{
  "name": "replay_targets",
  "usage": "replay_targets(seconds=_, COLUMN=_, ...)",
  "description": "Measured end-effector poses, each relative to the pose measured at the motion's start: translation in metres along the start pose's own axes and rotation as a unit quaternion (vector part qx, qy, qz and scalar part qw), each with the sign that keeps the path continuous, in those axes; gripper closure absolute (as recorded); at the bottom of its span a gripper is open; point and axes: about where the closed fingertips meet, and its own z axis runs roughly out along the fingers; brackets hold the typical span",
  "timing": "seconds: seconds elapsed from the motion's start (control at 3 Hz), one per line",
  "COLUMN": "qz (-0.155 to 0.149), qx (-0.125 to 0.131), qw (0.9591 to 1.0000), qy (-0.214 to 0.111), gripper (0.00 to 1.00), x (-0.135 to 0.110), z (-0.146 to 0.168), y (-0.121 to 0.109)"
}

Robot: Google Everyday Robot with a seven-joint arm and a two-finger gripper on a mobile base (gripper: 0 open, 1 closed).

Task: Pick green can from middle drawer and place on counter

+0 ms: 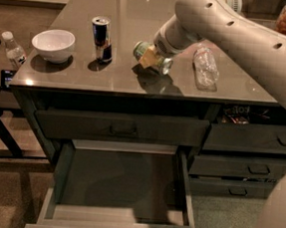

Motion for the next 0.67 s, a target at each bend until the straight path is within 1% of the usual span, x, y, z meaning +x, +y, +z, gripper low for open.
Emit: replay_targets(seconds=0.67, qz=0.005, qx=-0.021, qw=0.9998, qy=0.004, gripper=1.0, x=0.0077, z=0.0178, y=0.0065)
